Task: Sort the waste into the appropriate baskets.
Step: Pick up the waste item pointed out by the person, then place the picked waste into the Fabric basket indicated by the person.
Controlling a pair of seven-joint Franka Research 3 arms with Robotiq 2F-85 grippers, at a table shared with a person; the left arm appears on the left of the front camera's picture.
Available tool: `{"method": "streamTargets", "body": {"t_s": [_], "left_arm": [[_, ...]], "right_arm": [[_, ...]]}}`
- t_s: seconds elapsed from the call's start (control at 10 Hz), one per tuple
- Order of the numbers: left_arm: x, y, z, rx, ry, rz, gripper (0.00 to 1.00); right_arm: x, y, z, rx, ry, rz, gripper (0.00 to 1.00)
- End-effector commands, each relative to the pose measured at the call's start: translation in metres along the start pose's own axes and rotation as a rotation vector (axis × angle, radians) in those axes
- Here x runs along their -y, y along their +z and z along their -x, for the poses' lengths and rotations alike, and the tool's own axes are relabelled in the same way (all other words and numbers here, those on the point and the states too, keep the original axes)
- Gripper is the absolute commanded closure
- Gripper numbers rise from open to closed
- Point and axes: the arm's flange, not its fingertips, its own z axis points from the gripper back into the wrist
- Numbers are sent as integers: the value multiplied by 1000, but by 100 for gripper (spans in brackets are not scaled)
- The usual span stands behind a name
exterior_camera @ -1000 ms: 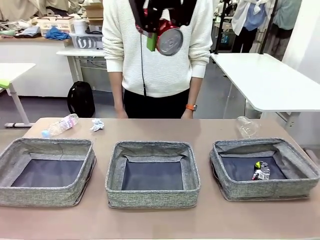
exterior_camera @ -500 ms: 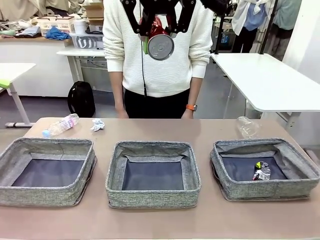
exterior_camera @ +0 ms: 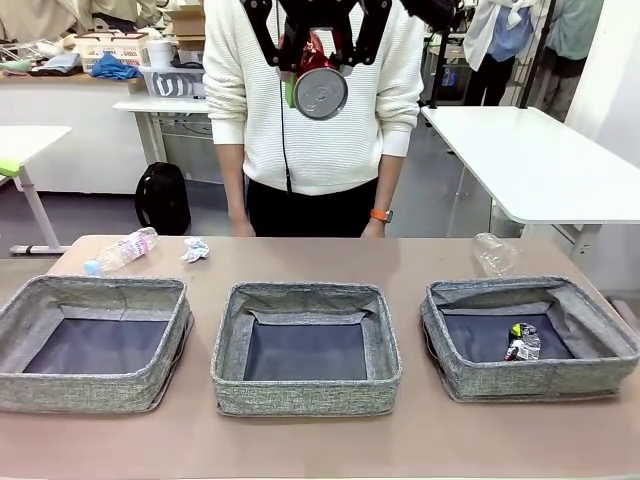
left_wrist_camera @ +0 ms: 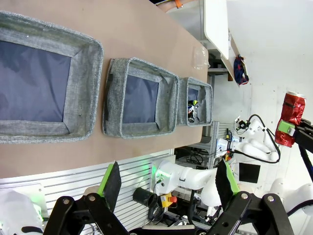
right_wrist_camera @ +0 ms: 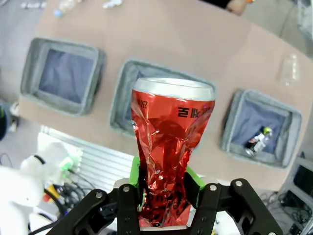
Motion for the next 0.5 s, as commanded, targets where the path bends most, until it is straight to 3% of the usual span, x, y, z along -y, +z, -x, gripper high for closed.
{"method": "streamTargets", "body": {"t_s": [0.0, 0.4], "left_arm": [[0, 0, -1, 1, -17, 19, 0], [0, 0, -1, 1, -17, 19, 0]], "right_arm": [[1, 4, 0, 7, 5, -11, 66], [1, 4, 0, 7, 5, -11, 66]]}}
